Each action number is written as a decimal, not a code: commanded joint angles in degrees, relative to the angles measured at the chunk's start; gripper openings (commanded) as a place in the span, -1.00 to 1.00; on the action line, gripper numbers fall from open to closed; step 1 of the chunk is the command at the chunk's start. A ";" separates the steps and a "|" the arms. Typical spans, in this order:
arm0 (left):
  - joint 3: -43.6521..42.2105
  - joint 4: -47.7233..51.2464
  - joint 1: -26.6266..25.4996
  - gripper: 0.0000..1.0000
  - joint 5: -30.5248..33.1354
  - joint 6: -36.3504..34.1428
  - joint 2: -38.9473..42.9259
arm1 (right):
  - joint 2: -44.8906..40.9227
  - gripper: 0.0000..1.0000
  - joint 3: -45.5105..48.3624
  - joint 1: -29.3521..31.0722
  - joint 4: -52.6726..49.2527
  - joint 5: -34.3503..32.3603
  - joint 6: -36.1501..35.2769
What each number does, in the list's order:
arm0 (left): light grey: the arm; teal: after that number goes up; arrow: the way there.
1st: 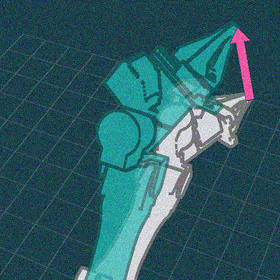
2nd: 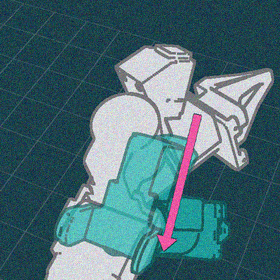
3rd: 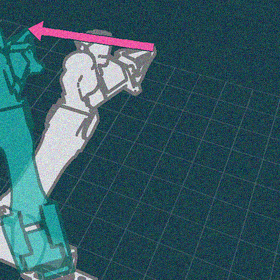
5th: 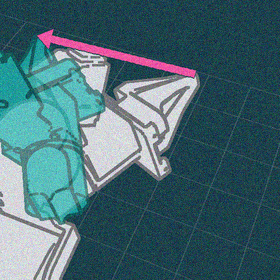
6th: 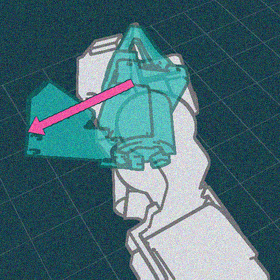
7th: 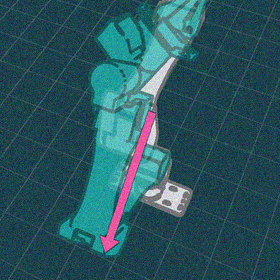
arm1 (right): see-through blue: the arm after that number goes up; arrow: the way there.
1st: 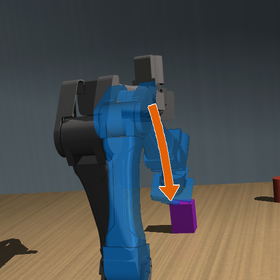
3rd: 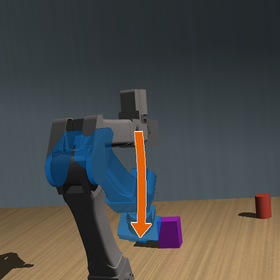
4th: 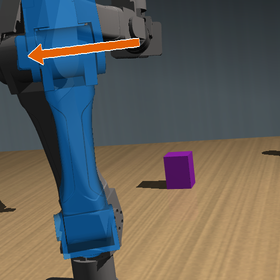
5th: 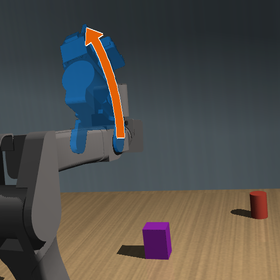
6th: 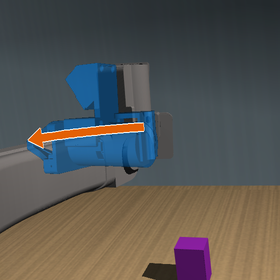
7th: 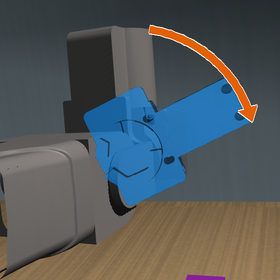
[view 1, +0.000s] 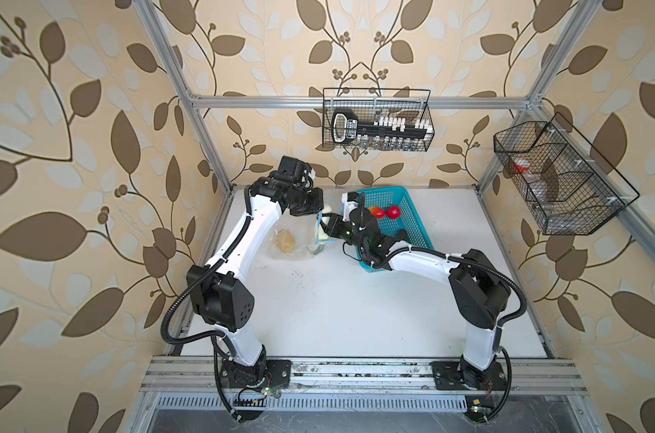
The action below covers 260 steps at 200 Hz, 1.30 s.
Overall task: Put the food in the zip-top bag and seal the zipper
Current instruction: 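Lower the radish into the open bag and open the right gripper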
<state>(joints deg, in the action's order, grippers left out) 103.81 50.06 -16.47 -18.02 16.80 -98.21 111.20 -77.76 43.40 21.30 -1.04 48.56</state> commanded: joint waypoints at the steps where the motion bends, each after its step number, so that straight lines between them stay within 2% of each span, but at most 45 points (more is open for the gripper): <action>1: 0.76 -1.64 -0.14 -1.00 -3.14 -2.12 2.63 | 2.47 -0.57 -3.19 0.33 -4.60 1.45 -0.04; 57: -0.04 -2.06 -0.14 -1.00 -5.94 -2.19 3.02 | 5.81 -0.48 -8.05 0.38 -5.20 3.50 0.42; 72: -0.61 -2.47 -0.14 -1.00 -5.90 -2.04 3.52 | 6.86 -0.38 -9.64 0.37 -5.57 4.03 0.42; 84: -1.57 -3.21 -0.14 -1.00 -5.54 -1.85 4.19 | 7.82 -0.47 -10.67 0.20 -5.42 4.98 1.12; 119: -5.15 -5.33 -0.14 -1.00 -5.49 -2.00 6.29 | 9.51 -0.43 -11.98 0.06 -3.87 5.66 3.84; 142: -5.03 -5.24 -0.14 -1.00 -5.36 -2.27 6.75 | 10.73 -0.24 -13.20 0.13 -4.71 4.73 4.44; 163: -5.18 -5.50 -0.14 -1.00 -5.21 -2.28 6.87 | 11.32 0.11 -13.73 0.11 -4.56 4.82 4.98; 192: -6.01 -5.75 -0.14 -1.00 -4.07 -2.53 6.87 | 10.16 0.35 -13.11 0.16 -5.43 4.34 4.93; 233: -6.78 -6.38 -0.14 -1.00 -2.77 -2.91 6.81 | 7.09 0.54 -11.22 0.04 -7.07 3.51 3.66; 260: -7.03 -6.37 -0.14 -1.00 -1.39 -3.02 6.50 | 5.56 0.59 -10.34 -0.32 -8.63 3.41 3.48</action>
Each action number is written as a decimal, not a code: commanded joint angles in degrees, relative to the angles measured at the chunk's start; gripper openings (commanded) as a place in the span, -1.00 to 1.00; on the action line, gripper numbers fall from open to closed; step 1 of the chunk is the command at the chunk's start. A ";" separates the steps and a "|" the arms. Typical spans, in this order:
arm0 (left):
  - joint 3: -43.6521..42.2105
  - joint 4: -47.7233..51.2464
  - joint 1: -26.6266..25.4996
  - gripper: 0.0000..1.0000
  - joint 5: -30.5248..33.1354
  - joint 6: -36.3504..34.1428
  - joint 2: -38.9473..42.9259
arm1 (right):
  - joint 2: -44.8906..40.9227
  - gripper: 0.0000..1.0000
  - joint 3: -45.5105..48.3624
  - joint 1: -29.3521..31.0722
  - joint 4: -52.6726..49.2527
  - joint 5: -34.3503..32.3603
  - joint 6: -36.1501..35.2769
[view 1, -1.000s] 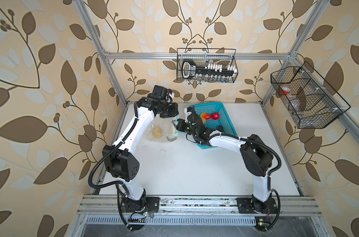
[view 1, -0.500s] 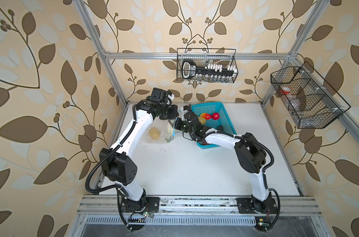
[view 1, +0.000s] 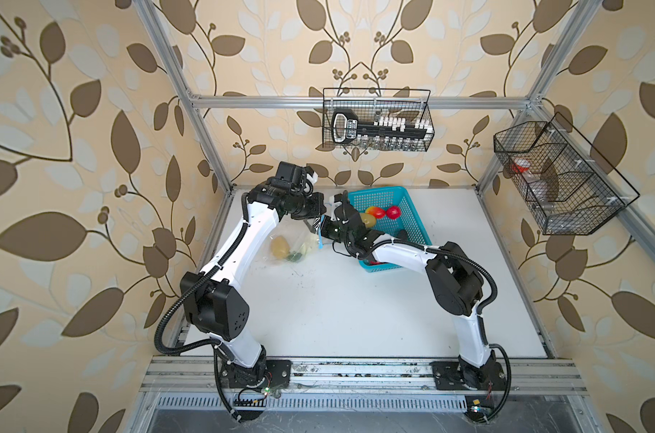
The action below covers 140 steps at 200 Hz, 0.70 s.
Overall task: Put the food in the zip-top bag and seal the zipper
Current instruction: 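Lower the radish into the open bag and open the right gripper, then raise the right gripper out of the bag and move over the basket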
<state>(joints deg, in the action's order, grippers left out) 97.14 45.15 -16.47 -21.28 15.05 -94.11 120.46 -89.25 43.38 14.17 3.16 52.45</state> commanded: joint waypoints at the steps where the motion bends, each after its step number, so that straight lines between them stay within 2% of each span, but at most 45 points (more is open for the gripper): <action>1: -0.37 -1.46 -0.14 -1.00 1.95 -1.31 2.37 | -3.77 0.59 1.17 -0.31 -1.51 -0.79 -0.37; 20: -0.98 -1.79 -0.14 -1.00 2.38 -1.58 2.35 | -5.00 0.58 2.60 -0.48 -1.92 -1.21 -0.30; 32: -1.16 -1.82 -0.14 -1.00 2.71 -1.65 2.26 | -5.70 0.47 3.39 -0.66 -2.13 -1.48 0.07; 48: -1.65 -2.07 -0.14 -1.00 3.13 -1.99 2.30 | -6.55 0.46 4.45 -1.01 -2.03 -1.66 0.51; 94: -2.45 -2.26 -0.14 -1.00 4.37 -2.61 2.82 | -8.08 0.11 5.60 -1.46 -2.45 -2.45 0.78; 140: -3.04 -2.34 -0.14 -1.00 5.01 -2.98 3.05 | -9.80 0.04 7.12 -1.89 -2.62 -2.54 0.83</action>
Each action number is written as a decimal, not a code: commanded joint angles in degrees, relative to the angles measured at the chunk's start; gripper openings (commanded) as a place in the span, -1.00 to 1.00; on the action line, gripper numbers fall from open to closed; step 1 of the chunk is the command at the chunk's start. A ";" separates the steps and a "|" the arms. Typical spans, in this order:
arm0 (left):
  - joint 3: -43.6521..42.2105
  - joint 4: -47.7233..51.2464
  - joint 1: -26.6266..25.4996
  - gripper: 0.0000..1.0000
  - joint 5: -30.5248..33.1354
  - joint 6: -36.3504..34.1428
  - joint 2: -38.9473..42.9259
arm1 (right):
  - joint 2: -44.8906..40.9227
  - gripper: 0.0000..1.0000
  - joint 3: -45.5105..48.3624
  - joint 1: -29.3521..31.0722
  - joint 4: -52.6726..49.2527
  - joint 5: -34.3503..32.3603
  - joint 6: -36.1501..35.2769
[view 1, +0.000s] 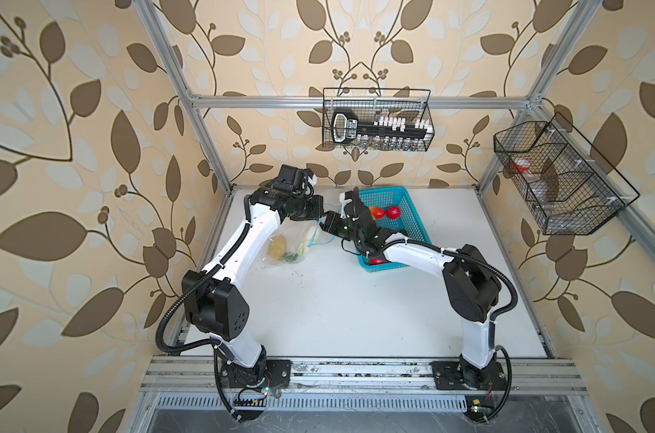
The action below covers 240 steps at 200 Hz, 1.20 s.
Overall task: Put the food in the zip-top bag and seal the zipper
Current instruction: 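Raise the right gripper out of the bag and move over the basket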
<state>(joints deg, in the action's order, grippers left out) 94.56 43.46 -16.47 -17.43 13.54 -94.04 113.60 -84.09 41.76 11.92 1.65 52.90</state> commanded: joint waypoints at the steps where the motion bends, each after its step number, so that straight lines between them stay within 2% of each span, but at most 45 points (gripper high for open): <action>1: -0.49 -0.66 -0.14 -1.00 1.17 -1.49 2.98 | -2.99 0.04 2.03 -0.27 -0.39 -1.03 0.41; 73: -1.33 -1.14 -0.10 -1.00 2.21 -3.38 2.50 | -8.81 0.07 7.66 -1.57 0.88 1.85 -0.21; 129: -2.85 -1.19 -0.06 -1.00 3.80 -5.43 1.69 | -16.92 0.15 17.58 -3.92 0.93 3.87 -1.15; 183: -6.87 -3.56 -0.05 -1.00 4.94 -7.21 2.64 | -22.09 0.22 21.08 -8.57 -5.56 7.38 -4.51; 214: -6.87 -2.65 0.28 -1.00 5.00 -7.73 2.55 | -24.74 0.31 21.68 -11.90 -9.77 8.02 -6.32; 240: -8.27 -3.76 0.39 -1.00 4.92 -7.83 3.35 | -27.05 0.54 22.04 -13.70 -12.30 7.84 -7.28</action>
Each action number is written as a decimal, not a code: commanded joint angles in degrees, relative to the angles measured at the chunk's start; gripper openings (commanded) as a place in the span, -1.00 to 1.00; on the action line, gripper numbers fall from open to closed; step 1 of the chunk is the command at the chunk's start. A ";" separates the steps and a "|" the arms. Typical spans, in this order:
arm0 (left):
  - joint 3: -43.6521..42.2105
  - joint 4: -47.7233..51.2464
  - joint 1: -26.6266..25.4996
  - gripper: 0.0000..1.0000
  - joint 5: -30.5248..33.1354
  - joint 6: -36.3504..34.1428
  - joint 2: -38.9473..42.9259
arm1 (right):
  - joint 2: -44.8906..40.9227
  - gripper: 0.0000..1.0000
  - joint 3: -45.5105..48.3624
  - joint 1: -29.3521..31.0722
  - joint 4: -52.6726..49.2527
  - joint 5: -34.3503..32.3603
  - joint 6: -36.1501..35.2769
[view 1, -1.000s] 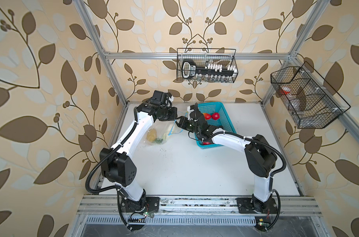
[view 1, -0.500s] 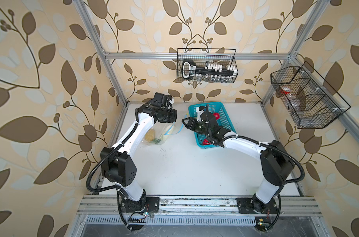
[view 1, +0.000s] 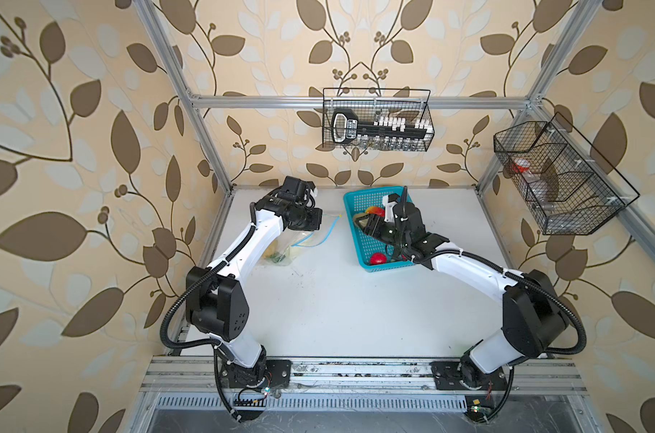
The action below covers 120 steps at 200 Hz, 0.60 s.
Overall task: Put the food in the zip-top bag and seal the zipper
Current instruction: 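Raise the right gripper out of the bag and move over the basket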
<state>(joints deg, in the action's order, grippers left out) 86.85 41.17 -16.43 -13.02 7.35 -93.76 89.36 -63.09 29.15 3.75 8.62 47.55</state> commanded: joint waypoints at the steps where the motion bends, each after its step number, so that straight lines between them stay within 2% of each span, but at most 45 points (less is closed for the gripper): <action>1: -0.59 -1.54 0.34 -1.00 0.43 -1.60 3.10 | -2.89 0.54 1.04 -1.14 -4.20 0.87 -1.97; 34: -1.91 -2.56 0.35 -1.00 -1.40 -1.14 4.96 | -7.04 0.79 1.45 -1.51 -5.78 -2.28 -2.75; 43: -2.09 -2.80 0.40 -1.00 -1.33 -1.21 5.57 | -8.34 0.99 1.65 -1.46 -5.92 -3.20 -2.47; 81: -6.68 -6.27 0.43 -1.00 -0.35 -2.21 9.42 | -11.93 1.00 1.36 -0.99 -10.15 -8.90 -1.12; 120: -4.23 -3.52 0.43 -1.00 -2.77 -1.54 8.93 | -9.12 1.00 -4.03 -1.35 -22.30 -14.40 -0.29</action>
<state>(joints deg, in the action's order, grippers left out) 80.29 37.34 -16.43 -13.58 6.42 -85.76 77.82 -63.05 27.97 -8.58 -0.75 46.30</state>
